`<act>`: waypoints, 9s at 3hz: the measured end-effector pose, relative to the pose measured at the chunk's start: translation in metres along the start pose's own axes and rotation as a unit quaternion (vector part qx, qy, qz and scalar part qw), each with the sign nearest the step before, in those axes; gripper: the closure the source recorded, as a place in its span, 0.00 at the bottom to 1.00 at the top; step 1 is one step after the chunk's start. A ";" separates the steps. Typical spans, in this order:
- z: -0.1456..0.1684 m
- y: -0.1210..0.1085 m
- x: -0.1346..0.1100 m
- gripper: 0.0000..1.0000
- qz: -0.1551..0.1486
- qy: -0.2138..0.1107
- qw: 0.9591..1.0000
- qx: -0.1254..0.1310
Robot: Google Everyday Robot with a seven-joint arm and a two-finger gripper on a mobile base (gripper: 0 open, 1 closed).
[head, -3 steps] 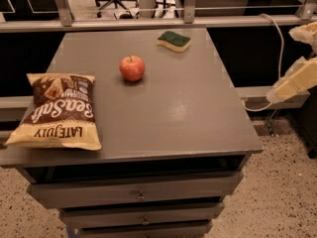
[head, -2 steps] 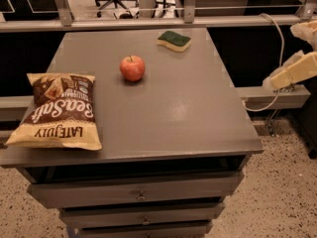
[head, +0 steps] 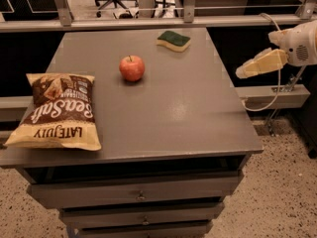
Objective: Move sponge near apple
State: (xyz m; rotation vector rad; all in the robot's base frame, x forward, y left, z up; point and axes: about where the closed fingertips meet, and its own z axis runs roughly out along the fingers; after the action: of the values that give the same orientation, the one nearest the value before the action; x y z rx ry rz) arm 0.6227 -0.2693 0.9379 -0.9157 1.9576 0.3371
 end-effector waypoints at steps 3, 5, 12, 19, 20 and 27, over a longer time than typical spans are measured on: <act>0.025 -0.012 -0.002 0.00 0.022 -0.053 0.998 0.030; 0.082 -0.058 -0.002 0.00 0.039 -0.088 0.995 0.030; 0.239 -0.058 -0.072 0.00 -0.002 -0.100 0.994 -0.040; 0.231 -0.045 -0.074 1.00 -0.016 -0.068 0.994 -0.087; 0.205 -0.016 -0.067 1.00 -0.022 -0.048 0.992 -0.117; 0.174 0.106 -0.018 0.00 -0.007 0.012 0.983 -0.184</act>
Offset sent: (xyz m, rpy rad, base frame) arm 0.0094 0.0011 -0.0149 0.0757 -0.0441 -0.1089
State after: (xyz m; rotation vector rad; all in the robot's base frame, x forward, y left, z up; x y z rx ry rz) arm 0.6620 -0.0911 0.8453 -1.1704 1.9447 0.6995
